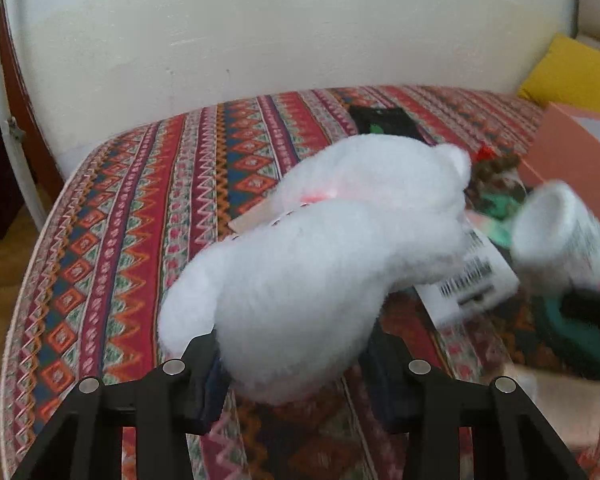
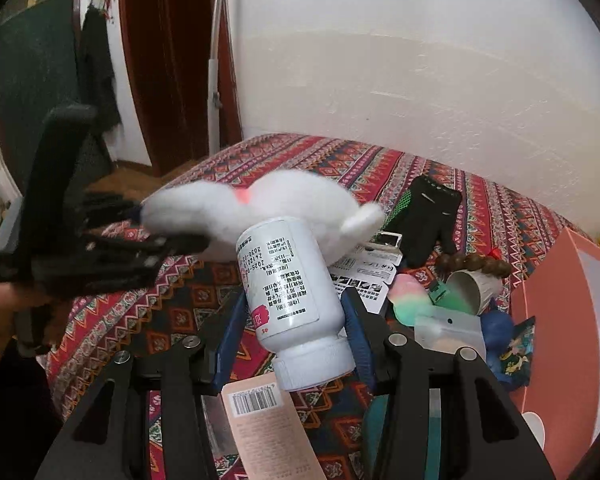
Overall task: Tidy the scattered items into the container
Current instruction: 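Lift the plush bear with the left gripper while the right gripper lifts the white pill bottle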
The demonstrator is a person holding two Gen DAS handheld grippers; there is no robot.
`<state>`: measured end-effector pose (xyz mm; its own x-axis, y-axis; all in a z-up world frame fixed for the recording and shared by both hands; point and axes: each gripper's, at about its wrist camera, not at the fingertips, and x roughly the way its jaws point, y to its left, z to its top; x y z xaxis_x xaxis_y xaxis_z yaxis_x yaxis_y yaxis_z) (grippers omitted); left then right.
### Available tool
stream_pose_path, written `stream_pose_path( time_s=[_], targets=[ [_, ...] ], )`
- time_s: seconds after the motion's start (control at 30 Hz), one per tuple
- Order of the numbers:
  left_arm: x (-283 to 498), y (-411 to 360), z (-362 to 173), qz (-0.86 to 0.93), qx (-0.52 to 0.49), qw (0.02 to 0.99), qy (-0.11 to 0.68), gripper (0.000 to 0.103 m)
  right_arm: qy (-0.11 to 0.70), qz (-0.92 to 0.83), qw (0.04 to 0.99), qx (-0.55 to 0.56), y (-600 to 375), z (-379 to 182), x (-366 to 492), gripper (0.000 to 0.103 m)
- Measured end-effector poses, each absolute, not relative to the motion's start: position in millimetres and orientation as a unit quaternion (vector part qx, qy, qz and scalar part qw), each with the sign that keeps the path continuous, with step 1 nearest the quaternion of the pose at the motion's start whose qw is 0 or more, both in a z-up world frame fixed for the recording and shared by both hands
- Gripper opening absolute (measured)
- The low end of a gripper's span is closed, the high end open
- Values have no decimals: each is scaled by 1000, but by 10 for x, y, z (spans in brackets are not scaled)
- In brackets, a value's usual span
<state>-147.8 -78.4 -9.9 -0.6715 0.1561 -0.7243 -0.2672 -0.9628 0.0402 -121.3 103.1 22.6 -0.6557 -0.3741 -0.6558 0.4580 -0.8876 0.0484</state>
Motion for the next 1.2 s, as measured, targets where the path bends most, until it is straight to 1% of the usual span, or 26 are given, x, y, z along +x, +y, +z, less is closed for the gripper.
stream_pose_path(
  time_s=[0.1,0.17,0.23,0.3,0.37,0.43,0.47,0.5,0.53,0.57,0.63,0.77,0.9,1.0,1.2],
  targets=[
    [-1428,-716,-173,907,-388,124,107,55,54,-907,229,348,1062,218,-1242,51],
    [-1438,-672,-264,904,-388,126,126,68,45,-905,230,355,1083,199,-1274,51],
    [-1531,-663,-363,901,-393,119,140,75,41,-904,228,360,1090,184,-1270,51],
    [-1624,-652,-460,898,-397,112,155,79,39,-903,225,365,1098,163,-1278,51],
    [-1703,-601,-542,897,-392,111,170,91,37,-901,224,370,1117,128,-1313,51],
    [-1776,-532,-622,898,-382,109,190,97,38,-900,225,371,1113,119,-1308,51],
    [-1806,-483,-673,897,-377,107,205,98,38,-900,226,372,1112,112,-1308,51],
    [-1819,-451,-713,897,-371,102,218,98,39,-899,226,372,1111,105,-1309,51],
    [-1825,-434,-737,897,-366,98,226,93,38,-899,227,372,1113,98,-1314,51],
    [-1824,-436,-739,898,-363,96,227,84,37,-899,227,372,1114,91,-1319,51],
    [-1817,-463,-679,902,-359,97,220,77,34,-901,227,369,1119,102,-1317,51],
    [-1749,-574,-408,920,-337,95,178,72,30,-907,224,356,1129,145,-1298,51],
    [-1595,-769,-70,938,-315,96,109,69,19,-918,219,331,1169,279,-1197,51],
    [-1516,-881,97,944,-305,105,75,67,9,-927,212,310,1199,402,-1097,51],
    [-1331,-929,302,948,-290,120,43,65,8,-938,202,283,1207,590,-902,51]
  ],
)
